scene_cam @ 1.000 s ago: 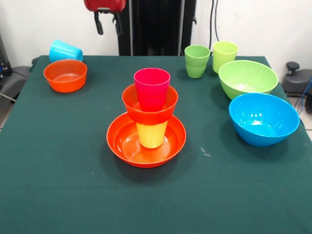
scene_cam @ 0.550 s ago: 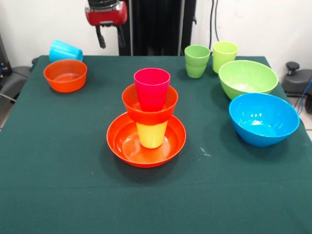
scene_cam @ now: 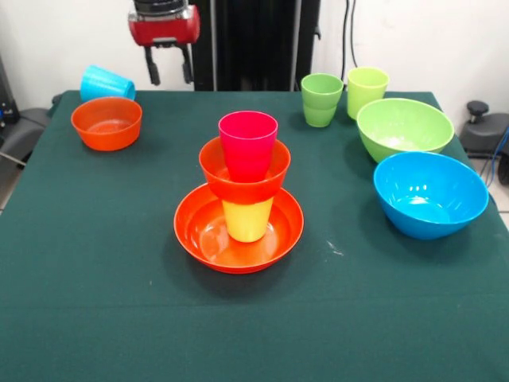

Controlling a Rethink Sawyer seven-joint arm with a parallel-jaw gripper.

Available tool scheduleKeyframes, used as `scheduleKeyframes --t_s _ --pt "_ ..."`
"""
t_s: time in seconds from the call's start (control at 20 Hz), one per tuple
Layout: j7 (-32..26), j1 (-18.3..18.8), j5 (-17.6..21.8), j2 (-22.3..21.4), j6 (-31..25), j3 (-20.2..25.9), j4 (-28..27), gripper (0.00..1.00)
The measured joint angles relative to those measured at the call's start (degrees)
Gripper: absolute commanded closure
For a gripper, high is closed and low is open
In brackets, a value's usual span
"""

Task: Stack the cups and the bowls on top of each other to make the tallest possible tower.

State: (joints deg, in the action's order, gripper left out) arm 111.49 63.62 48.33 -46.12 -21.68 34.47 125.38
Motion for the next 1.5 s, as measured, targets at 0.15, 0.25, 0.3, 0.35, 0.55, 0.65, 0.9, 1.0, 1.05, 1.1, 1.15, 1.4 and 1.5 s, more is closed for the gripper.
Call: scheduleKeyframes --t_s 0.15,0.25,0.3,0.35,0.55,0.65,0.9,1.0,1.05,1.1,1.15,1.4,1.5 --pt "0.0 0.37 -0.01 -2.84 -0.24 1.21 0.02 0.0" --pt "0.0 0.7 -0.01 -4.21 -0.61 2.03 0.02 0.0" --pt "0.0 1.03 -0.01 -5.25 -1.11 2.79 -0.01 0.0" --pt "0.0 1.13 -0.01 -5.51 -1.28 3.02 -0.02 0.0" --pt "0.0 1.1 0.12 -5.83 -1.49 3.38 -0.23 0.0" --pt "0.0 0.7 0.76 -5.58 -1.5 3.38 -0.52 0.0" --pt "0.0 -1.83 4.0 -3.98 -1.5 3.01 -1.91 0.0" --pt "0.0 -2.41 4.7 -3.37 -1.5 2.93 -2.35 0.0" --pt "0.0 -2.62 4.98 -3.03 -1.49 2.9 -2.59 0.0" --pt "0.0 -2.79 5.27 -2.64 -1.49 2.87 -2.84 0.0" --pt "0.0 -2.89 5.62 -2.15 -1.49 2.77 -3.13 0.0" --pt "0.0 -2.59 6.0 -0.77 -1.49 2.32 -3.57 0.0" --pt "0.0 -2.02 6.0 -0.02 -1.49 2.28 -3.61 0.0"
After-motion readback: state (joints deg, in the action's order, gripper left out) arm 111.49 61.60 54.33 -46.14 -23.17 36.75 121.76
